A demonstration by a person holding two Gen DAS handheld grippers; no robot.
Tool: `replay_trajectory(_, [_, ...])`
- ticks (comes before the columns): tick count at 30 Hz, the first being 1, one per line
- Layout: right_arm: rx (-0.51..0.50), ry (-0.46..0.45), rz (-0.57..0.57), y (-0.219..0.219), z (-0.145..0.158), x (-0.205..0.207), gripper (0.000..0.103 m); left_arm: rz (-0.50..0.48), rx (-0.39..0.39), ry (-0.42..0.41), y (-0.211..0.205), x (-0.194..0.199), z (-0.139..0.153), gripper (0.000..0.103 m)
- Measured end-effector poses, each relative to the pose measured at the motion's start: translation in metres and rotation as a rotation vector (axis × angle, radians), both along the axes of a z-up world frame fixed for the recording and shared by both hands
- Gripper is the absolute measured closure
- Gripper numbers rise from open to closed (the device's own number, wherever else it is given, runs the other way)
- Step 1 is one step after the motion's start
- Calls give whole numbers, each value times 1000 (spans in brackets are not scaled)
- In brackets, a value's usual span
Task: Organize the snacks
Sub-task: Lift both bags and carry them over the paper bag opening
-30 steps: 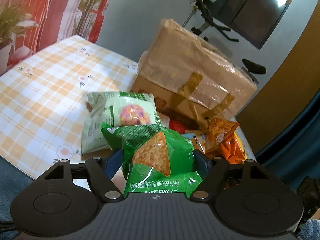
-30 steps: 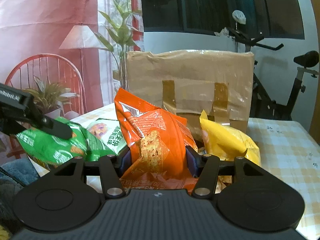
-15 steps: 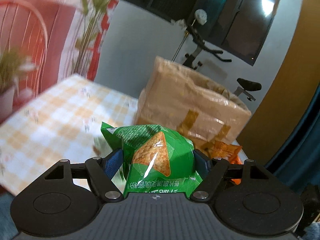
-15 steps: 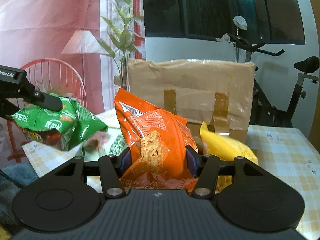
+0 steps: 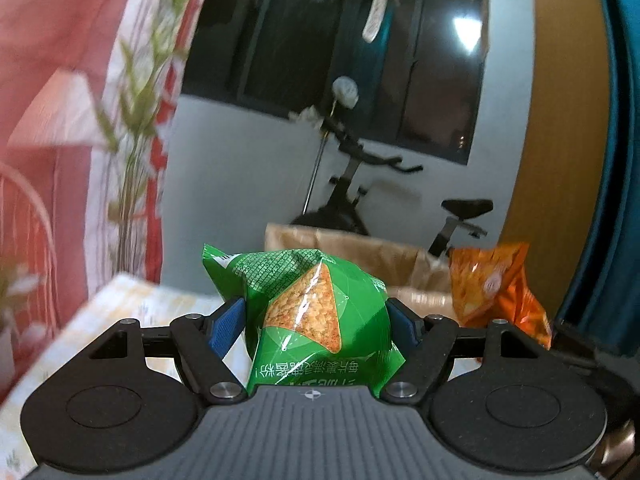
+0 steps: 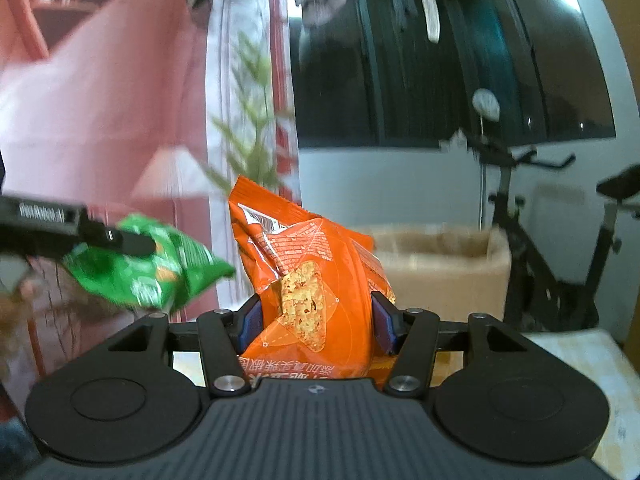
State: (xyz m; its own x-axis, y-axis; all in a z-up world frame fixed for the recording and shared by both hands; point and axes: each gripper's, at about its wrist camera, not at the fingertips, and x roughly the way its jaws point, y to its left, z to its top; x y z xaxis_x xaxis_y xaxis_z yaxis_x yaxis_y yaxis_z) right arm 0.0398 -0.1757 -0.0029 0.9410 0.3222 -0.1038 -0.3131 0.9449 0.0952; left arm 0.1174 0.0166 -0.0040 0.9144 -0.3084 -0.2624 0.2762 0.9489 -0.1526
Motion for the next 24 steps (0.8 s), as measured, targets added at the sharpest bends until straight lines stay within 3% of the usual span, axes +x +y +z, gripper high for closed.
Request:
replay_trajectory(9, [26,-124,-26,-10,50,54,46,-17,21,-56,-26,53,29,26])
replay_trajectory(18, [118,-16,-105,-28,54,145,46,9,98,-30,-60,137,38,26])
replay_trajectory(24, [150,119,-149,-39,38,188,46,12,207,21,-83,176,25,25])
